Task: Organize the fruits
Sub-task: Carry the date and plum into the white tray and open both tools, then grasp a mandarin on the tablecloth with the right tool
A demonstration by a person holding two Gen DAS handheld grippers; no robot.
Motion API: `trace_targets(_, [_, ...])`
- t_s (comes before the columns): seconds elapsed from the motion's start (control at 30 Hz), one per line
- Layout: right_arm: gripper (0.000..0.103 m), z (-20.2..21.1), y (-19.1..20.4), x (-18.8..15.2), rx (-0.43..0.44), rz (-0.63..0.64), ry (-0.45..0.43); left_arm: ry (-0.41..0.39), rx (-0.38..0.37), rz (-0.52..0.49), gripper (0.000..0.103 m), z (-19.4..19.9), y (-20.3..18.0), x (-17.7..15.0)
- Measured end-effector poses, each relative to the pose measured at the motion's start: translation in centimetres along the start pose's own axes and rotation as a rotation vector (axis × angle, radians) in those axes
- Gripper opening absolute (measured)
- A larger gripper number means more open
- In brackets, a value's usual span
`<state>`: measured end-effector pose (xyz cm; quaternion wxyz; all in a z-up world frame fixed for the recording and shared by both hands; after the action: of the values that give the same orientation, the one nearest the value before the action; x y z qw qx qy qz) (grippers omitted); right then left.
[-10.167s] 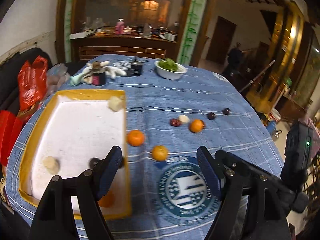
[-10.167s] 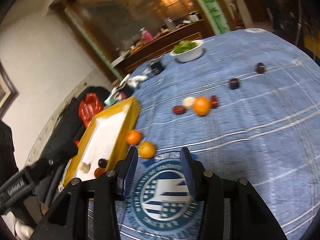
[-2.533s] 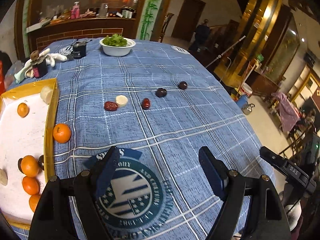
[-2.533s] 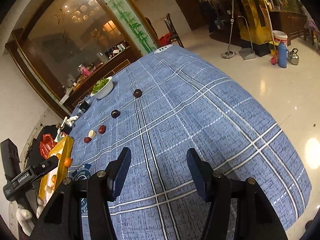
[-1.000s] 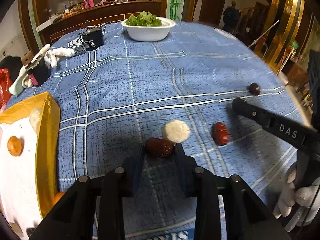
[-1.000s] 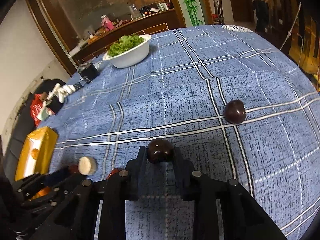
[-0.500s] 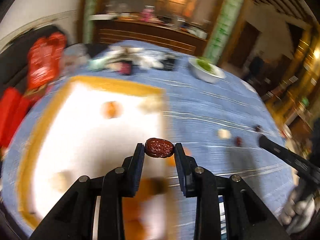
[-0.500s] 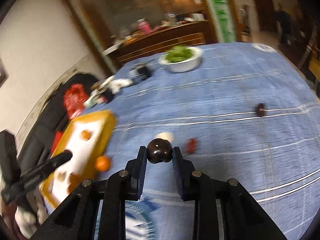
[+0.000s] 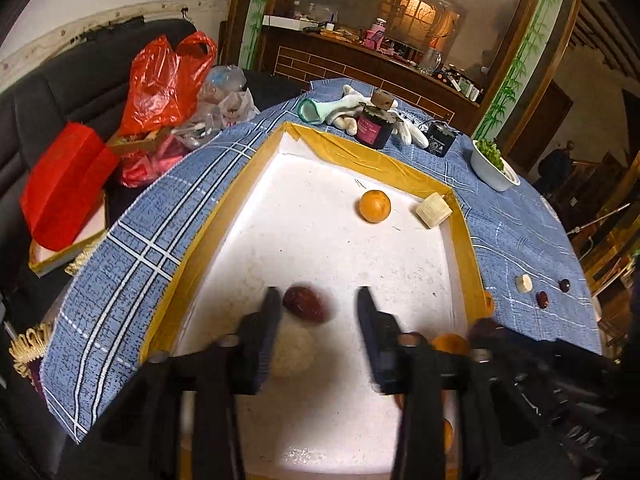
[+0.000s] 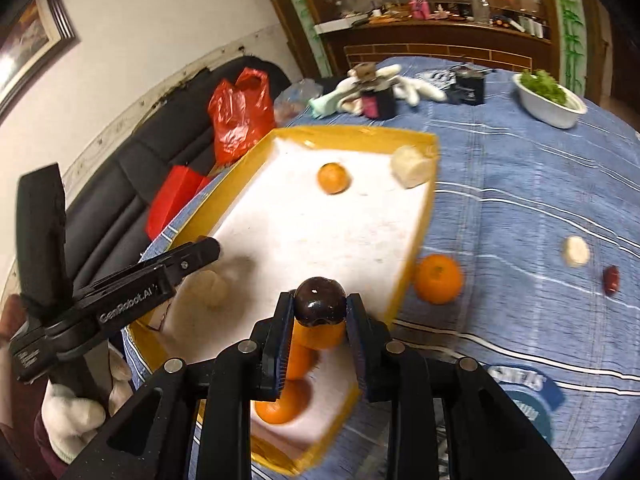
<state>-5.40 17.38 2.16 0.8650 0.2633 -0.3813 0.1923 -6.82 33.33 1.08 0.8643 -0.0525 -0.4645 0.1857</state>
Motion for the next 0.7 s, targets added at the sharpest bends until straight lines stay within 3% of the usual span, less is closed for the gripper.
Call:
trace_targets(0.03, [0.034, -0.3, 0.1, -0.2, 0.002, 0.005, 0.009, -0.004, -0.002, 0.007, 0.056, 0.1, 0.2, 0.1])
trace_targets(0.1, [0.043, -0.6, 0.3, -0.3, 0.006, 0.006, 0.014, -0.02, -0.005, 0.018, 0.058, 0.6, 0.5, 0.4])
trace_targets(0.23, [0.044, 1.5, -1.6, 1.2, 0.007, -0.025, -0.047, -0.044, -0.021, 0.055, 0.064, 1.6, 1.0, 0.9])
trace_targets(0.43, [0.043, 2.9, -8.3, 2.2, -0.158, -0.064, -0.077, -0.066, -0.071, 0.059, 0.065, 2.3, -0.4, 1.2])
trace_targets(0.7, [0.044, -1.6, -9.0, 0.5, -0.096, -0.072, -0.007, -0.041, -0.123, 0.018, 0.065, 1.9, -3.0, 0.7])
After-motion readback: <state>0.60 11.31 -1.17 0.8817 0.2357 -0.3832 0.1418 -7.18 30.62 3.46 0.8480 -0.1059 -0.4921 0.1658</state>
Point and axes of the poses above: each gripper's, at about its wrist camera, not at the fingertips, and z roughly against the way its jaws point, y to its left, x to its top, the point moved 7 cm from there along -z, roughly the way its jaws point, and after that the axes turned 14 degrees about -y, right-handed, at the moved point
